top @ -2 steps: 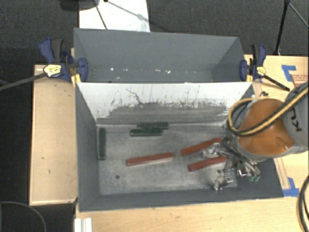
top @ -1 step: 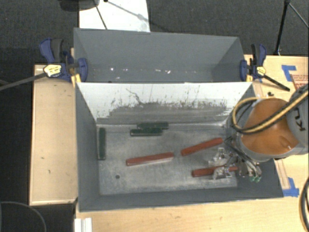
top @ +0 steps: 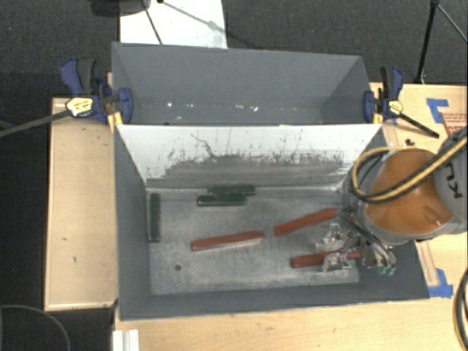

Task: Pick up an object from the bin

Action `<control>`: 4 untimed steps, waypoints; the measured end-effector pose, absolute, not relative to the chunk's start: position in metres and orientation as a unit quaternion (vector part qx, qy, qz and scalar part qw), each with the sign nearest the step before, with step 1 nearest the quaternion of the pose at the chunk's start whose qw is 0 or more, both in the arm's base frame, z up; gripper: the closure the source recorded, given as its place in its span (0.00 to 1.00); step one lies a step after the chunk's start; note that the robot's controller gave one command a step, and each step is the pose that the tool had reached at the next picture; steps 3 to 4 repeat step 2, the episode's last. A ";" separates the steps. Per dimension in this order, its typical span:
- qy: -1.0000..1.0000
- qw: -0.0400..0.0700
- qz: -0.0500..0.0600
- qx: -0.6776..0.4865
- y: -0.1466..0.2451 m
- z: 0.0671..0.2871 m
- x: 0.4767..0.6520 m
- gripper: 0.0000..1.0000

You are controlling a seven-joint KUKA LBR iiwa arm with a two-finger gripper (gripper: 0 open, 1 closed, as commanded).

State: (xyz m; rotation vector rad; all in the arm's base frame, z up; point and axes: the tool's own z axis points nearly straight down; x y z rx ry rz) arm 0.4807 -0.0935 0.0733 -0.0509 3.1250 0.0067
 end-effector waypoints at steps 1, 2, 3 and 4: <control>1.000 0.005 0.002 -0.017 -0.093 0.076 0.479 1.00; 1.000 0.000 0.001 -0.016 -0.095 0.089 0.477 1.00; 1.000 0.000 0.001 -0.016 -0.095 0.089 0.477 1.00; 1.000 0.000 0.001 -0.016 -0.095 0.089 0.477 1.00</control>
Offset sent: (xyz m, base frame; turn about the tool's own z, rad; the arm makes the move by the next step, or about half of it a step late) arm -0.0001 -0.0001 0.0149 0.0000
